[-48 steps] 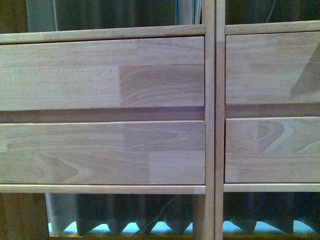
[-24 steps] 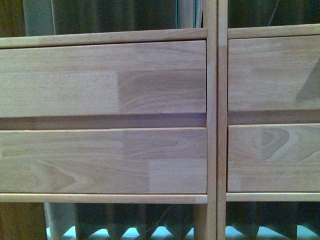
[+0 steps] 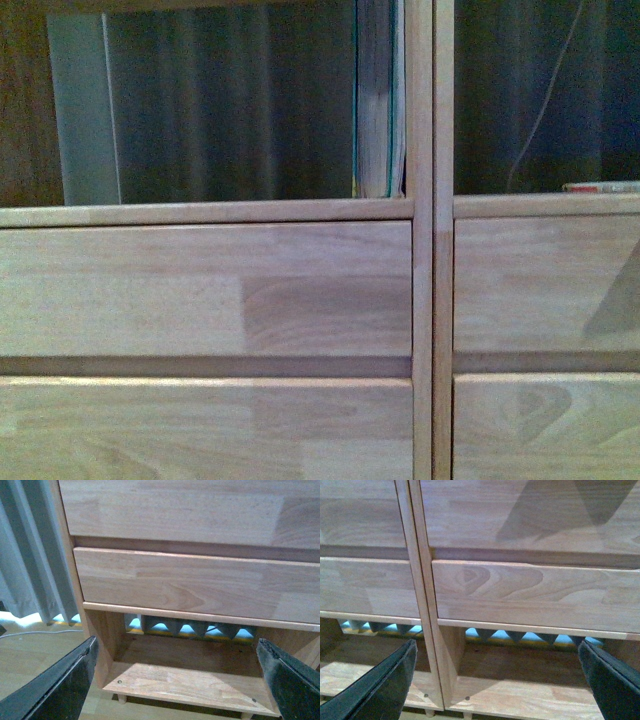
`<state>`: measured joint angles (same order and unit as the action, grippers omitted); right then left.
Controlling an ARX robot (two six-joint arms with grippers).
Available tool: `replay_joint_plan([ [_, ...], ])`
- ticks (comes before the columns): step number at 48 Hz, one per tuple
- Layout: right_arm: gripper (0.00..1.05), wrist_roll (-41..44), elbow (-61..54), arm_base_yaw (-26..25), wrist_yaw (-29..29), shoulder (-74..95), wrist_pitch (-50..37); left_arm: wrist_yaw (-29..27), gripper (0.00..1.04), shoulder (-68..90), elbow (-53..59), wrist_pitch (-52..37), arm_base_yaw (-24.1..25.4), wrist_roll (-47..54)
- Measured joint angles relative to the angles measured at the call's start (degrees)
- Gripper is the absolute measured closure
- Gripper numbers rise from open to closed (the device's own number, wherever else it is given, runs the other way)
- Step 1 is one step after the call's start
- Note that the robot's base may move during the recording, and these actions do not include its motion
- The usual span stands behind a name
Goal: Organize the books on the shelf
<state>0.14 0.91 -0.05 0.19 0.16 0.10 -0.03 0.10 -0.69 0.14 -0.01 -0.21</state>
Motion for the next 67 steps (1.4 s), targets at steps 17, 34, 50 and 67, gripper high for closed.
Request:
replay_joint_plan([
  [17, 0.07, -1.79, 0.42, -1.75, 6.08, 1.4, 0.61, 0.0, 0.07, 0.0, 0.0, 0.0, 0.0, -0.02],
  [34, 0.07, -34.84, 23.34, -20.81, 35.1, 48.39, -29.22, 0.02, 0.07, 0.0, 0.0, 0.0, 0.0, -0.02],
  [50, 0.07, -59.6, 44.04, -20.17, 24.85, 81.85, -34.45, 0.02, 0.07, 0.0, 0.0, 0.0, 0.0, -0.02],
  [67, 0.07, -65.26, 52.65, -20.96, 21.97, 89.29, -33.57, 0.02, 0.07, 0.0, 0.0, 0.0, 0.0, -0.02],
])
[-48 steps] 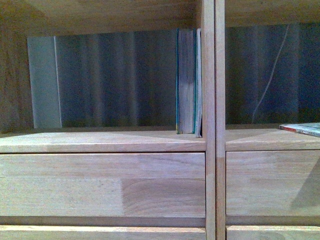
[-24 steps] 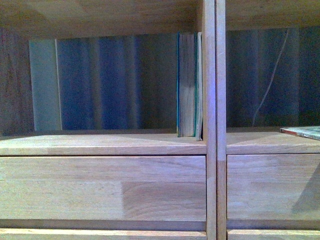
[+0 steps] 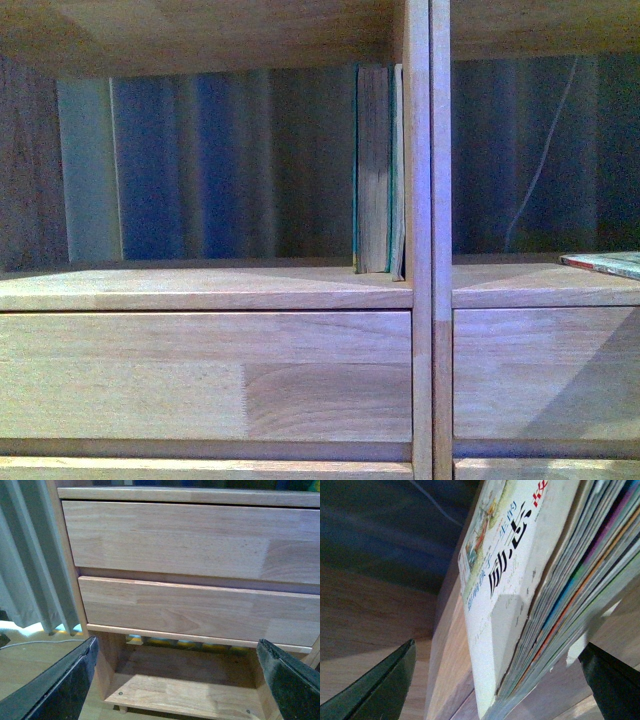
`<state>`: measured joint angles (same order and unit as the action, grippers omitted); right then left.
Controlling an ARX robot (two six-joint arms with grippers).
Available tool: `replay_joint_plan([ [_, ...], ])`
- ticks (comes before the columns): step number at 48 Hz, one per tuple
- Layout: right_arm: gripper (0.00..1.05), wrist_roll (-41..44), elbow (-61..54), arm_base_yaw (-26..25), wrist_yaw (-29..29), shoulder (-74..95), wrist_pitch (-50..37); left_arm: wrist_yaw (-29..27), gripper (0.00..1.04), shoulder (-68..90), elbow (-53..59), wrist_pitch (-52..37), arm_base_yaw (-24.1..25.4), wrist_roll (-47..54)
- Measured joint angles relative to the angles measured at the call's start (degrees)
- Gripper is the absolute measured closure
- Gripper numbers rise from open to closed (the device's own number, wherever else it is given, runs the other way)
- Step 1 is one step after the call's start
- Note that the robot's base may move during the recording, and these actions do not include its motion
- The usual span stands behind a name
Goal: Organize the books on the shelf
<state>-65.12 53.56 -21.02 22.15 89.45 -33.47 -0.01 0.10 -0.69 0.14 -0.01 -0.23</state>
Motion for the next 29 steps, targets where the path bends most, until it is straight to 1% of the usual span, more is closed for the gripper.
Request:
replay_joint_plan([
  [11, 0.07, -0.92, 0.26, -2.1, 1.42, -0.63, 0.07, 0.0, 0.07, 0.0, 0.0, 0.0, 0.0, 0.0],
  [13, 0.09, -1.2, 0.28, -2.51, 1.44, -0.81, 0.07, 0.0, 0.07, 0.0, 0.0, 0.0, 0.0, 0.0],
  [19, 0.33, -1.25, 0.52, -2.49, 1.38, -0.87, 0.02, 0.0, 0.07, 0.0, 0.0, 0.0, 0.0, 0.0],
  [22, 0.47, -1.31, 0.85, -2.01, 0.94, -0.55, 0.02, 0.0, 0.07, 0.0, 0.0, 0.0, 0.0, 0.0],
  [23, 0.49, -1.33, 0.92, -1.92, 0.9, -0.48, 0.02, 0.0, 0.07, 0.0, 0.0, 0.0, 0.0, 0.0],
  [25, 0.56, -1.33, 1.22, -1.64, 0.48, -0.07, 0.02, 0.0, 0.07, 0.0, 0.0, 0.0, 0.0, 0.0],
  [29, 0.73, -1.51, 1.81, -1.11, -0.22, 1.14, 0.02, 0.0, 0.07, 0.0, 0.0, 0.0, 0.0, 0.0],
])
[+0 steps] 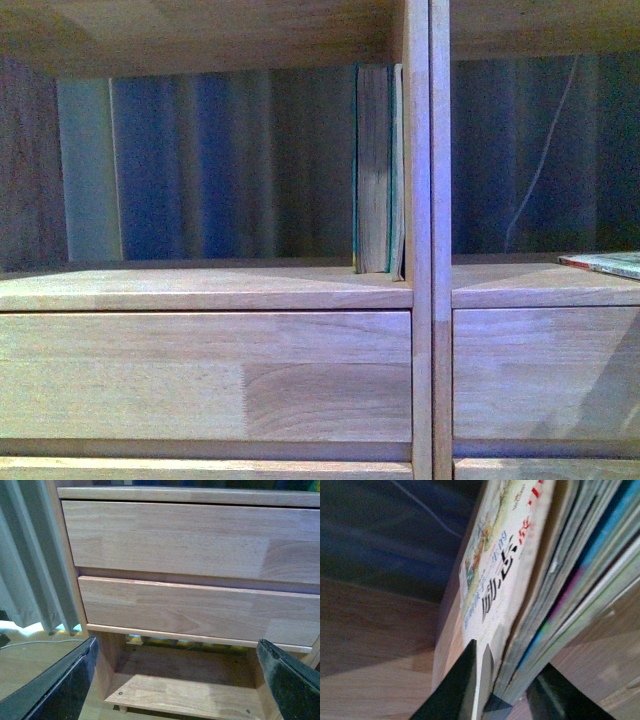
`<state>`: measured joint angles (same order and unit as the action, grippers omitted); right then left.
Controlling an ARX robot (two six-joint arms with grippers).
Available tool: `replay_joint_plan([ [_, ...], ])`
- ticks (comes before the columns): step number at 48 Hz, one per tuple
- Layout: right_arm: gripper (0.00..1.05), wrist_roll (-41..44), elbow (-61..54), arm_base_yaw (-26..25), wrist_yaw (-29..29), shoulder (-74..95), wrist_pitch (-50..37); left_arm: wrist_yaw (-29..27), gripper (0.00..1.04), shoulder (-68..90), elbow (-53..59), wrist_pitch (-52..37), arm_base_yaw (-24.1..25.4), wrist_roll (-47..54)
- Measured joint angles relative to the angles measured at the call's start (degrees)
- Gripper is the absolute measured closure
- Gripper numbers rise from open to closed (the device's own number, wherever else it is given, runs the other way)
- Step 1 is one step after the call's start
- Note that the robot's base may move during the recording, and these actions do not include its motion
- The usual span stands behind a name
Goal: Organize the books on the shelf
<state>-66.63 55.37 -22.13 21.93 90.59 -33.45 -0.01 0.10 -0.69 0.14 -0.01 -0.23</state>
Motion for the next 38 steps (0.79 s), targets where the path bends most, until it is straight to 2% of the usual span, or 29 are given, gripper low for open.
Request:
replay_joint_plan([
  [5, 0.92, -0.55, 0.07, 0.13, -0.35, 0.79, -0.39, 0.0, 0.07, 0.0, 0.0, 0.0, 0.0, 0.0],
  [8, 0.97, -0.79, 0.07, 0.02, -0.31, 0.83, -1.18, 0.0, 0.07, 0.0, 0.0, 0.0, 0.0, 0.0],
  [16, 0.97, -0.83, -2.08, -1.36, 1.36, -0.13, -5.31, 0.0, 0.07, 0.0, 0.0, 0.0, 0.0, 0.0],
  [31, 0.97, -5.92, -11.96, -7.65, 12.17, -14.53, -18.75, 0.0, 0.07, 0.0, 0.0, 0.0, 0.0, 0.0],
  [38, 0.97, -9.29, -14.27, -8.76, 17.53, -20.0, -24.02, 0.0, 0.07, 0.0, 0.0, 0.0, 0.0, 0.0],
])
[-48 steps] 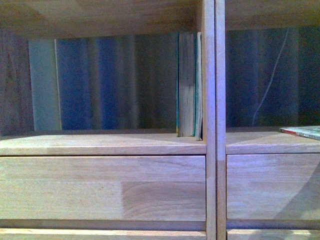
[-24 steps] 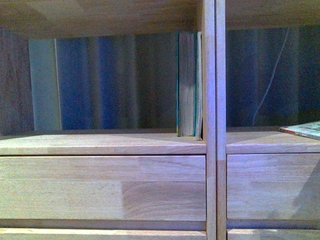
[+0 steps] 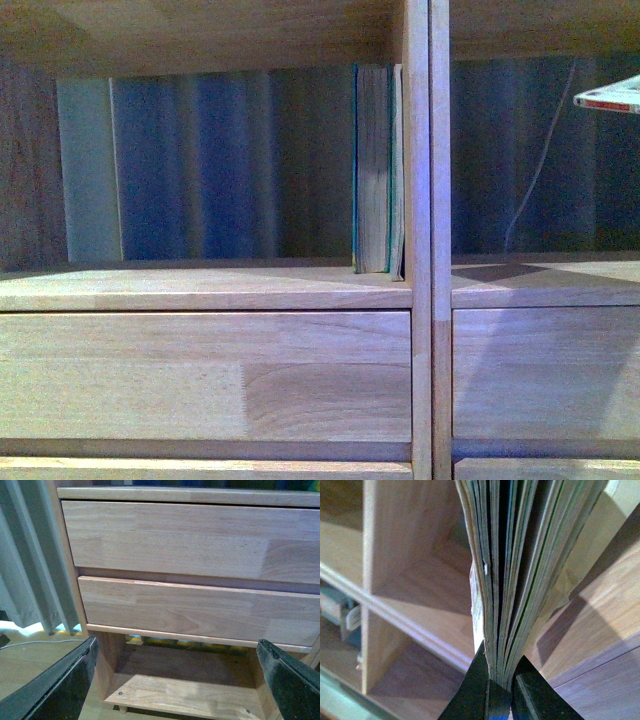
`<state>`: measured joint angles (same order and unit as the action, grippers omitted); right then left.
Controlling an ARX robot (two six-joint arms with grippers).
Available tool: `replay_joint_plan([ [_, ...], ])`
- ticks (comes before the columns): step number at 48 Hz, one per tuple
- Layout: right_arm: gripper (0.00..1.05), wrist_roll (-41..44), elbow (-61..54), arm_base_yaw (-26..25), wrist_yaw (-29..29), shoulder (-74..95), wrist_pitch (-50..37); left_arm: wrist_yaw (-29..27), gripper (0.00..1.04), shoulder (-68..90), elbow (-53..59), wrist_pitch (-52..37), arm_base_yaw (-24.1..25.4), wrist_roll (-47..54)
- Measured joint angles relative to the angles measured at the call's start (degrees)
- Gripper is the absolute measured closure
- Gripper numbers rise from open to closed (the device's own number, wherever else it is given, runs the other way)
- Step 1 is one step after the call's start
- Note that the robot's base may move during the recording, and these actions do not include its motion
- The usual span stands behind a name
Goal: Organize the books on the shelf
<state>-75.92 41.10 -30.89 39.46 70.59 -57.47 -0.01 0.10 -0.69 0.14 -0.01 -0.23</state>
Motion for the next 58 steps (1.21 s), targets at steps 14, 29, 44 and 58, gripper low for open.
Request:
replay_joint_plan([
  [14, 0.97, -2.82, 0.28, 3.06, 3.39, -4.96, -4.85, 46.66, 0.07, 35.71, -5.09, -42.03, 20.61, -20.48],
  [29, 0.97, 0.0, 0.46, 10.82, 4.33, -8.55, -8.17, 40.39, 0.07, 71.65, -28.04, -50.8, 19.47, -31.91],
  [44, 0.97, 6.49, 0.48, 20.15, 3.13, -6.69, -9.11, 36.98, 0.07, 83.14, -47.76, -48.39, 6.32, -45.46],
  [58, 0.97, 16.85, 3.54, 30.32, -2.95, 1.27, -2.8, 33.24, 0.07, 88.72, -55.67, -52.65, -10.86, -54.51],
])
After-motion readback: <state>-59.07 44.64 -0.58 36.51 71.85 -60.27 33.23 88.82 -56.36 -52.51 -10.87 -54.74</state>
